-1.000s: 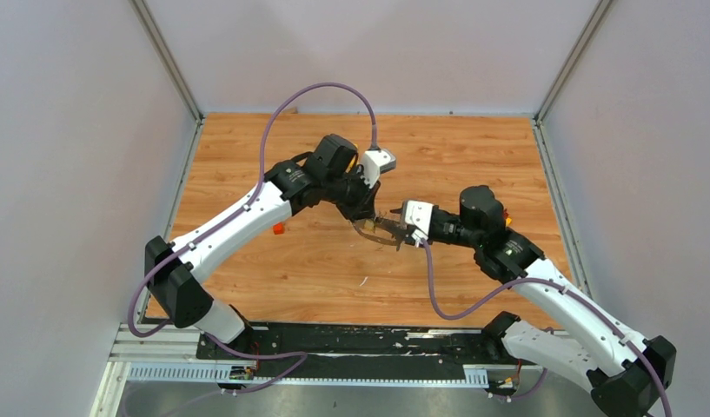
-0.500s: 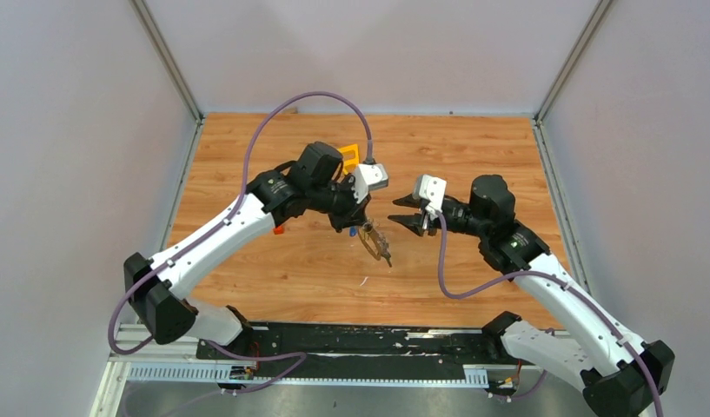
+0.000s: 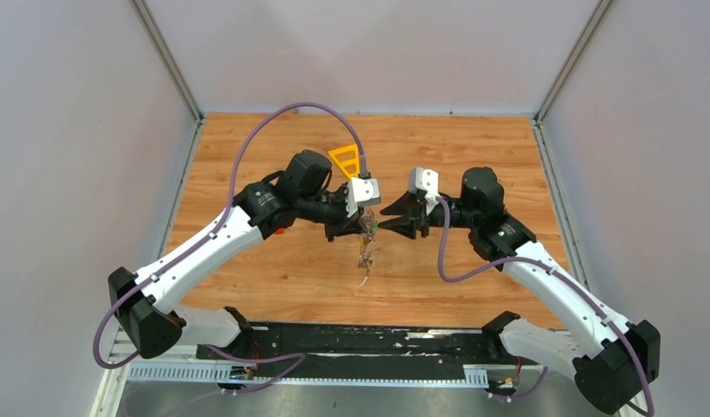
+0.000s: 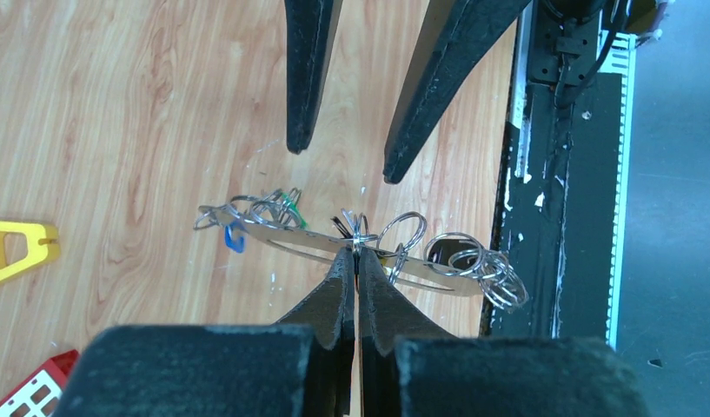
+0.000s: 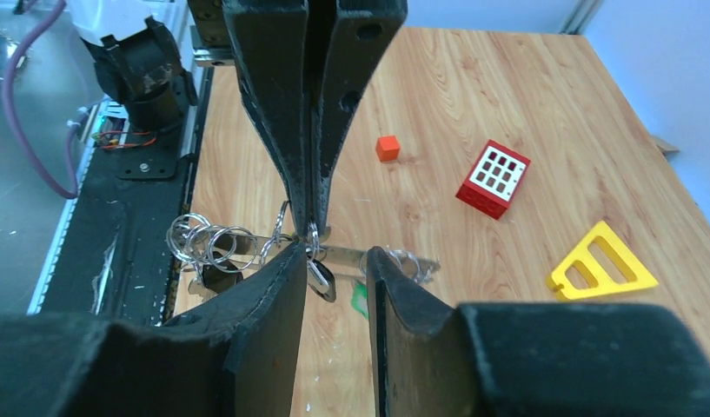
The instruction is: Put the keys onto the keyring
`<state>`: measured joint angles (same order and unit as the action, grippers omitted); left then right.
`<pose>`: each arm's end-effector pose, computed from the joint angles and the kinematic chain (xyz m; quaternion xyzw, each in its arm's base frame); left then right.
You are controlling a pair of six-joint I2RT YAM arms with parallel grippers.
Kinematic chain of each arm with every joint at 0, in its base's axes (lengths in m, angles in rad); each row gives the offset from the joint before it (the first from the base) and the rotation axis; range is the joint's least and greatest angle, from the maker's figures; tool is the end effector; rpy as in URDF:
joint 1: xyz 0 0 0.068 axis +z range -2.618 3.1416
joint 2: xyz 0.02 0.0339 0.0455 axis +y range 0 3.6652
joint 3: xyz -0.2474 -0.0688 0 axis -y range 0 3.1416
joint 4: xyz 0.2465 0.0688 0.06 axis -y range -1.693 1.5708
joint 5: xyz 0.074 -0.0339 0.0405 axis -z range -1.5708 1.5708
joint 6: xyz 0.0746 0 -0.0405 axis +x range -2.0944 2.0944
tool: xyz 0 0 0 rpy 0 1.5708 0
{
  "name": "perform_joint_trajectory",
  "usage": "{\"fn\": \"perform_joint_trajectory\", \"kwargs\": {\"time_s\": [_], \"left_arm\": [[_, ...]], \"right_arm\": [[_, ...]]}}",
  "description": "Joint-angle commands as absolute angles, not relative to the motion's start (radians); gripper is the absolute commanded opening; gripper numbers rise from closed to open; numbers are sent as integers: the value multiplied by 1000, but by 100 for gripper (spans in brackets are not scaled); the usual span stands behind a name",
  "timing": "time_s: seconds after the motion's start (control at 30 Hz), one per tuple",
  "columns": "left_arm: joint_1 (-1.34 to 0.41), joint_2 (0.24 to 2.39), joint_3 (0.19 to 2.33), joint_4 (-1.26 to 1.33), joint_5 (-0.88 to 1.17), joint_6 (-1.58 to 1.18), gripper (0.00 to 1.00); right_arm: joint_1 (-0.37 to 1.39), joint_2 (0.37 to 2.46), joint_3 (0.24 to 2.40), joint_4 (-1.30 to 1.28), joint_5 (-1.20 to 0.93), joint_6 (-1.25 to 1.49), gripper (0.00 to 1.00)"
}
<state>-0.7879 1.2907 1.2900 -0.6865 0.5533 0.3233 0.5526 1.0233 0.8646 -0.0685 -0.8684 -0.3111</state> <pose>0.1869 -0.2434 0.3239 0.5579 0.6772 -0.3350 0.3434 0.1941 0.1866 0.3175 -0.5350 0.5353 0.3949 0.5209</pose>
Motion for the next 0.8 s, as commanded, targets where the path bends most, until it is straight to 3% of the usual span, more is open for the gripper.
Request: {"fn": "perform_joint_trajectory", "kwargs": {"time_s": [0.0,0.5,0.77], "left_arm": [[-801,1259,1288,-622,597,355,0],[-816,1250,1273,-593,621,333,0],[-818,1245,1267,-579,625,321,0]], "right_arm": [[548,1037,872,-8,-963,-279,31],[548,1089,850,24,-1024,-299,21],[552,1103,841,30,-1035,-308,20]]}}
